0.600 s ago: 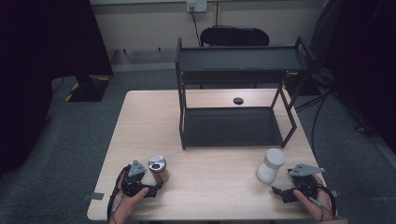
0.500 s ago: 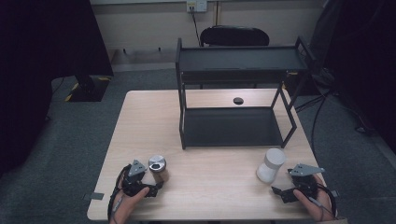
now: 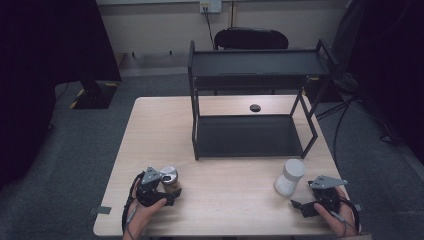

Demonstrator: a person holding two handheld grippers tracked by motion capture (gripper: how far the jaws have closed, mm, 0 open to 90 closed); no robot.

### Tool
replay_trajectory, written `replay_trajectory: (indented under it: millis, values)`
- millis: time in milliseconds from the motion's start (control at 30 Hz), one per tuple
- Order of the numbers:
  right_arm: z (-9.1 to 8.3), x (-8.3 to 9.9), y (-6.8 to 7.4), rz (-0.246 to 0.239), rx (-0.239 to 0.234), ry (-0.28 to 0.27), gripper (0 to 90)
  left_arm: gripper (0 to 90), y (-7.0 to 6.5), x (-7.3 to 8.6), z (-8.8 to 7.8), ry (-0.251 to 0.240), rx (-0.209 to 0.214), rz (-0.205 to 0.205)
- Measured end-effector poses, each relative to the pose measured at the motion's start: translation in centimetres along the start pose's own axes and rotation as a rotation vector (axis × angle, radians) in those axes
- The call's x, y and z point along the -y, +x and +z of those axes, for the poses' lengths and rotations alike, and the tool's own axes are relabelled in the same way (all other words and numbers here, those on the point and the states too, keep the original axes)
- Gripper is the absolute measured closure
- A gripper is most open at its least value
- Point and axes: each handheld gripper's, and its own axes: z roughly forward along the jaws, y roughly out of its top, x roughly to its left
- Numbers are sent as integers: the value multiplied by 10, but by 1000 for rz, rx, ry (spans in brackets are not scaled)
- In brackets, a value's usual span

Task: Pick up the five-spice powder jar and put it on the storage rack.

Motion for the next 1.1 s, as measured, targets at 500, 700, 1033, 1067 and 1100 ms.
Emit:
replay_trajectory:
  millis: [500, 700, 1033, 1067, 1100]
  values:
    - [0, 0, 0, 0, 0, 0, 0, 291, -8, -14, 7, 31, -8, 57]
    - [0, 0, 0, 0, 0, 0, 0, 296, -10, -23, 10, 39, 21, 62]
    - [0, 0, 0, 0, 0, 0, 0, 298, -17, -48, 27, 55, 111, 82]
    - [0, 0, 0, 0, 1, 0, 0, 298, -17, -51, 28, 55, 120, 79]
    - [0, 0, 0, 0, 0, 0, 0, 298, -18, -56, 31, 52, 137, 83]
